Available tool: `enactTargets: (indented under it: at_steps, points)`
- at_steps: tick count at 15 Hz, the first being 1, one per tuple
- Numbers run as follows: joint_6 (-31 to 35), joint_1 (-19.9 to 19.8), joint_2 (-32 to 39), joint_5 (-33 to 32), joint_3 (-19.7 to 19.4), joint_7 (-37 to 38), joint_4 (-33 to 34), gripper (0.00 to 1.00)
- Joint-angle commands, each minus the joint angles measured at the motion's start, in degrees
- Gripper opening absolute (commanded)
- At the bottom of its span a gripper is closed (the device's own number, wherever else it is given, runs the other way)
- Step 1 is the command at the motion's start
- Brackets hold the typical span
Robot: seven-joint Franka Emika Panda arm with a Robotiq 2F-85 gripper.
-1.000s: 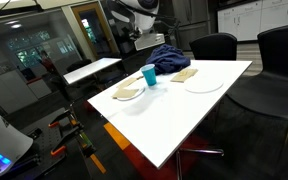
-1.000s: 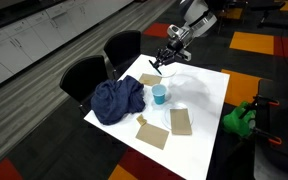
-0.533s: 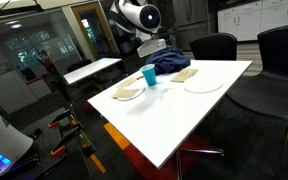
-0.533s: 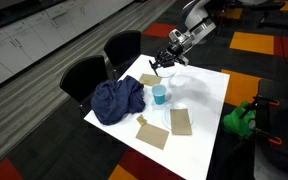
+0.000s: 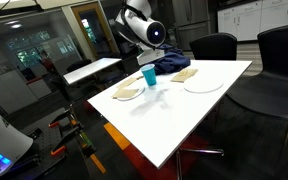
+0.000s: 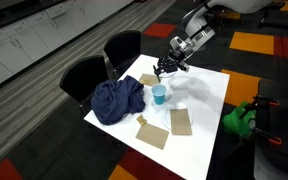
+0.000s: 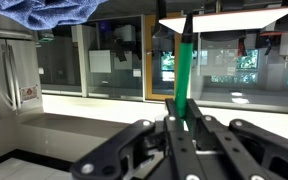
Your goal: Pick up the pen from the table and put it in the light blue cup.
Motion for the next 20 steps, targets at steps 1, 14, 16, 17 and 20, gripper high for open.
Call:
enactTargets:
  at_steps: [1, 14, 16, 17, 20]
  points:
    - [-3.8, 0.2, 3.2, -0.4, -0.9, -1.3, 2.9, 0.04]
    - [-4.4, 0.1, 12.8, -1.6, -1.1, -2.1, 10.0, 0.04]
    - [-4.1, 0.2, 13.9, -1.9, -1.2, -2.7, 10.9, 0.04]
    - [-3.8, 0.2, 14.3, -1.9, -1.1, -2.8, 11.2, 0.04]
    - [-3.2, 0.3, 15.6, -1.7, -1.1, -4.3, 12.2, 0.04]
